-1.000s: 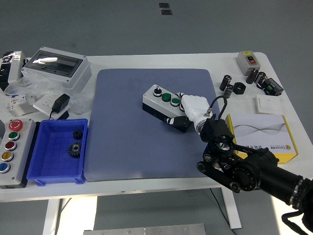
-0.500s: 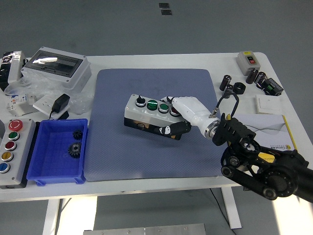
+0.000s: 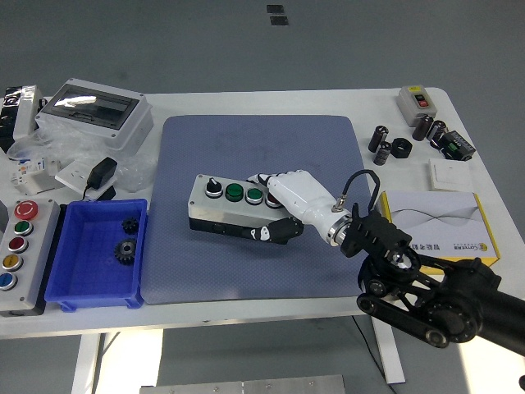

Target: Pick up the button,place it on the desk,press the button,press the button

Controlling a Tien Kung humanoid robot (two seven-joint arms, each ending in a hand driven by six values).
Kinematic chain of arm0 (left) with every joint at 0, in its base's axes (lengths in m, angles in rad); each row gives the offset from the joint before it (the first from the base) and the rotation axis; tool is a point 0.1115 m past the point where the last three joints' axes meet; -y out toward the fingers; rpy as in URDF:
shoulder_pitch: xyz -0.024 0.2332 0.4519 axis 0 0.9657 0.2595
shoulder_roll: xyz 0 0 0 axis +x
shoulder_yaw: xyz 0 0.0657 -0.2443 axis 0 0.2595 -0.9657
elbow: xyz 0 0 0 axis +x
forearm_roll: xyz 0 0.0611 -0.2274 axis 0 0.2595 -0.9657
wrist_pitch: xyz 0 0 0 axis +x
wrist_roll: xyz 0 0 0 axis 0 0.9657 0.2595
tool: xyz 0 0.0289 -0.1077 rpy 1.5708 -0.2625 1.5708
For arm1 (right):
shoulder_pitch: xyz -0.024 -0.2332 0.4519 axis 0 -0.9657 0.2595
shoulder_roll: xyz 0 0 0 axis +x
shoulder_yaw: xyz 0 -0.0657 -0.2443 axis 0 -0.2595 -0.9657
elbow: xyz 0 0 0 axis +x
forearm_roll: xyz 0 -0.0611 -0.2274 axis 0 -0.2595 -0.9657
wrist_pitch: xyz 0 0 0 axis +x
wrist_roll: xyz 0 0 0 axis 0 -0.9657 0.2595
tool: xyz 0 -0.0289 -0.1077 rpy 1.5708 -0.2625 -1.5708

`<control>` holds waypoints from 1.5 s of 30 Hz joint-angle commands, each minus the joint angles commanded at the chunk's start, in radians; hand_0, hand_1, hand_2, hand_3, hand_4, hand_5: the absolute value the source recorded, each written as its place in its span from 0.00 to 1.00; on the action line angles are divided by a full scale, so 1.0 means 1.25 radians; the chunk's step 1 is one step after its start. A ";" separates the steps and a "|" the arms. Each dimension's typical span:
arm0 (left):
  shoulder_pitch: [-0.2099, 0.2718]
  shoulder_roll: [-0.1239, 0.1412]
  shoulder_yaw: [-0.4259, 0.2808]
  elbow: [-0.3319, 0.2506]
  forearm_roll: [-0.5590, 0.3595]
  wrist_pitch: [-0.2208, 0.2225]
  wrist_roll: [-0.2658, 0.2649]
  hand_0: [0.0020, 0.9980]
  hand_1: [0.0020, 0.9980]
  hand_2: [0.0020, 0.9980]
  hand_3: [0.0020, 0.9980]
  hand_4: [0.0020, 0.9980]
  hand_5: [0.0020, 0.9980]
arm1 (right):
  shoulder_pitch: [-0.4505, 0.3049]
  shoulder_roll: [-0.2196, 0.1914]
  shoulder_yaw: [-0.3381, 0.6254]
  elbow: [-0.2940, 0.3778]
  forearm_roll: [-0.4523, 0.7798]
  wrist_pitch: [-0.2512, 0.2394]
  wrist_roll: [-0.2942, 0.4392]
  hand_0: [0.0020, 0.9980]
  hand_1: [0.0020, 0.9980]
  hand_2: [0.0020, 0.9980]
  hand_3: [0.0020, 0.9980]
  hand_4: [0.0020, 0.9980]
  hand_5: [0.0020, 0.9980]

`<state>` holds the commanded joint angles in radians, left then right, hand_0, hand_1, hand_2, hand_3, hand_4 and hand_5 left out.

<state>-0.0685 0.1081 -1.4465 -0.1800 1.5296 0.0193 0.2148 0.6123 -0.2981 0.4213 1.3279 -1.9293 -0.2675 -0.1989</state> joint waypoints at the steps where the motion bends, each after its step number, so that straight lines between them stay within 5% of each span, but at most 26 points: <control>1: 0.000 0.000 0.000 0.000 0.000 0.000 0.000 0.63 0.58 0.52 0.59 0.65 0.25 | 0.001 0.000 -0.004 -0.001 0.004 0.004 0.001 0.28 0.40 0.37 0.52 0.41 0.00; 2: -0.001 0.000 0.000 0.000 0.001 0.000 0.000 0.63 0.58 0.52 0.59 0.65 0.25 | 0.002 0.000 -0.008 -0.002 0.009 0.008 0.001 0.28 0.40 0.37 0.52 0.41 0.00; 3: -0.001 0.000 0.000 0.000 0.001 0.000 -0.001 0.63 0.58 0.52 0.59 0.66 0.25 | 0.003 0.000 -0.011 -0.003 0.013 0.010 0.002 0.34 0.48 0.49 0.61 0.61 0.01; 8: -0.002 0.000 -0.002 0.000 0.003 0.000 -0.001 0.63 0.58 0.52 0.59 0.66 0.25 | 0.011 -0.001 -0.026 -0.008 0.028 0.010 0.010 0.34 0.48 0.49 0.61 0.61 0.01; 9: -0.002 0.000 -0.002 0.000 0.003 0.000 -0.001 0.63 0.58 0.52 0.59 0.66 0.25 | 0.012 -0.002 -0.028 -0.009 0.030 0.009 0.012 0.83 0.80 0.81 0.83 0.63 0.06; 14: -0.003 0.000 -0.003 0.000 0.003 0.000 0.000 0.63 0.58 0.52 0.59 0.66 0.25 | 0.017 -0.002 -0.036 -0.014 0.041 0.007 0.019 0.83 0.80 0.81 0.83 0.63 0.06; 15: -0.003 0.001 -0.003 0.000 0.004 0.000 0.000 0.63 0.58 0.52 0.59 0.65 0.26 | 0.018 -0.003 -0.037 -0.015 0.042 0.007 0.020 0.97 0.92 0.91 0.92 0.71 0.15; 36: 0.000 0.003 -0.006 0.000 0.012 -0.009 -0.005 0.63 0.58 0.52 0.59 0.65 0.25 | 0.007 -0.017 -0.022 0.003 0.051 0.015 0.033 1.00 0.96 0.93 0.98 0.78 0.21; 41: 0.001 0.004 -0.008 0.000 0.013 -0.023 -0.013 0.63 0.58 0.52 0.59 0.65 0.25 | 0.003 -0.064 0.007 0.066 0.099 0.070 0.027 1.00 0.95 0.94 1.00 0.79 0.22; 45: 0.001 0.004 -0.008 0.000 0.009 -0.032 -0.018 0.63 0.58 0.52 0.59 0.64 0.25 | -0.025 -0.130 0.075 0.148 0.193 0.153 0.035 1.00 0.95 0.95 1.00 0.80 0.22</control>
<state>-0.0672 0.1127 -1.4565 -0.1800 1.5408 -0.0211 0.1920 0.5815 -0.4608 0.5156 1.5128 -1.6881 -0.0768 -0.1554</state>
